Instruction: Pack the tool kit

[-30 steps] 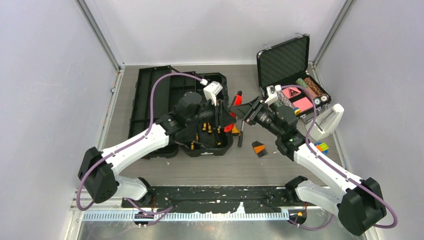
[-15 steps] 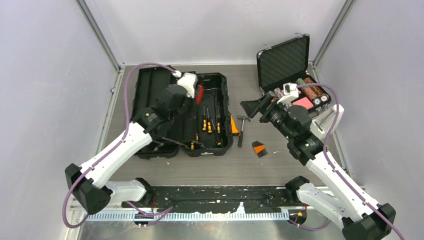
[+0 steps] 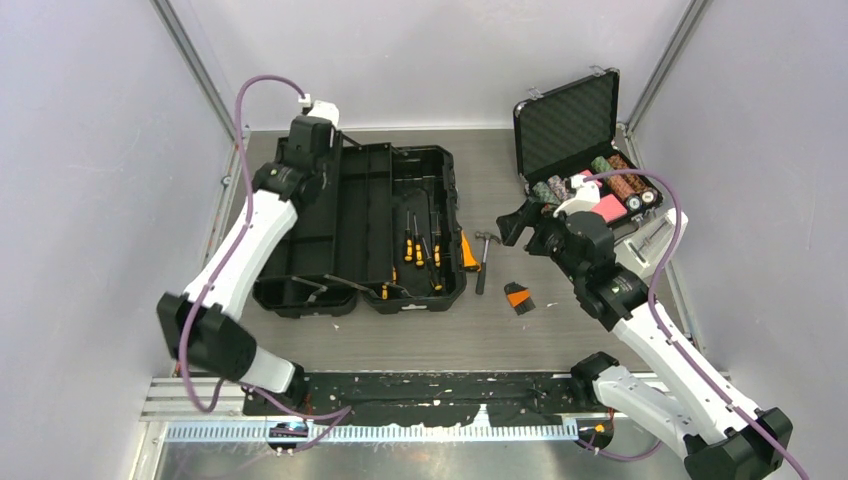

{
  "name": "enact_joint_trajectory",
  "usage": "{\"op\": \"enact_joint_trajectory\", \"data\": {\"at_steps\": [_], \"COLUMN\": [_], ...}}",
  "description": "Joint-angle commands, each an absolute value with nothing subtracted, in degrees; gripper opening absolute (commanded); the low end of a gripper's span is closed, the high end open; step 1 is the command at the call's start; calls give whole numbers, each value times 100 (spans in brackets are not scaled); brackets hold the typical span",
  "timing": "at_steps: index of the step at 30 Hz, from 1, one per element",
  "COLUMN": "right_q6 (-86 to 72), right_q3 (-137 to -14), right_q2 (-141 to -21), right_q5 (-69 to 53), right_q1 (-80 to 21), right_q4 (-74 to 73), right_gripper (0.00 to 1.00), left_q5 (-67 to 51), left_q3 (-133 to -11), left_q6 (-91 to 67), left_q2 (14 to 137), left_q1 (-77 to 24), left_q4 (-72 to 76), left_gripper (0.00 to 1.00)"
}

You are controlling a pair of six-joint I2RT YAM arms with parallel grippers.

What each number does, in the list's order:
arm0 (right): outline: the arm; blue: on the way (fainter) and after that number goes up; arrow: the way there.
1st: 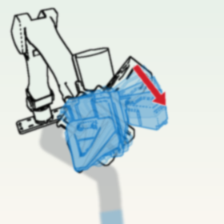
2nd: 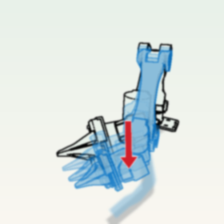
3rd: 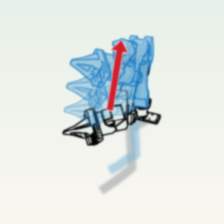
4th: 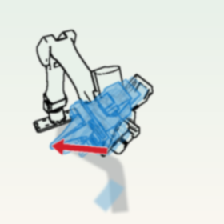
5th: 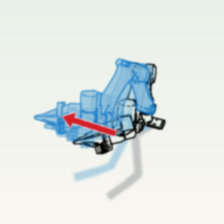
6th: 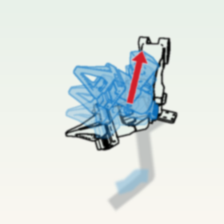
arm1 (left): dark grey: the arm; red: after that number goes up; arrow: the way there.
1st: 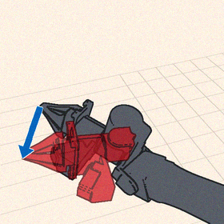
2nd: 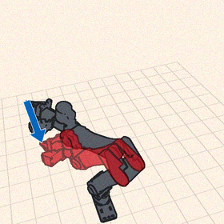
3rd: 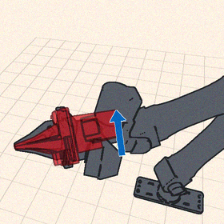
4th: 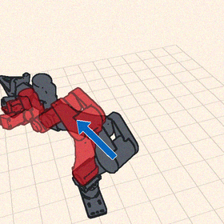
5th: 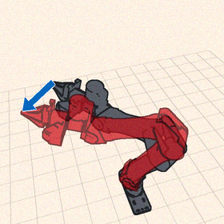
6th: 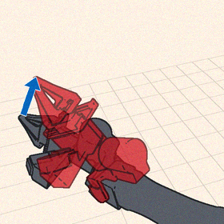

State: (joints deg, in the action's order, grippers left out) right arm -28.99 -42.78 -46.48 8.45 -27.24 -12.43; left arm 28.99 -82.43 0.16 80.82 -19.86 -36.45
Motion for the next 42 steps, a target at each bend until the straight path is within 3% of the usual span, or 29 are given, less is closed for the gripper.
{"op": "enact_joint_trajectory", "data": {"at_steps": [1,8,15,18,24,26,30,37,42], "right_q6": [-2752,-2642,-2620,-2642,-2617,-2578,-2571,-2598,-2555], "right_q3": [-4421,-4369,-4288,-4263,-4328,-4355,-4315,-4379,-4459], "right_q2": [-4598,-4401,-4334,-4428,-4689,-4743,-4847,-5303,-5536], "right_q5": [1000,1129,1232,1193,978,939,948,807,586], "right_q1": [-2714,-2705,-2704,-2705,-2703,-2706,-2710,-2700,-2712], "right_q4": [-1345,-1600,-1711,-1676,-1592,-1597,-1576,-1472,-1463], "right_gripper": [94,95,95,95,95,95,95,95,95], "left_q5": [2984,2945,2724,2702,2644,2547,2273,1336,1986], "left_q3": [-9057,-9990,-9599,-9495,-9596,-9670,-9736,-9401,-9354], "left_q6": [625,874,907,905,831,754,489,36,-298], "left_q2": [8888,9991,9883,9761,9586,9548,9395,8955,9012], "left_q1": [-1642,-1459,-1466,-1468,-1468,-1468,-1476,-1485,-1394], "left_q4": [-3371,-3898,-4185,-4259,-4456,-4589,-4770,-4447,-4211], "left_gripper": [0,0,8,17,53,60,68,70,74]}}
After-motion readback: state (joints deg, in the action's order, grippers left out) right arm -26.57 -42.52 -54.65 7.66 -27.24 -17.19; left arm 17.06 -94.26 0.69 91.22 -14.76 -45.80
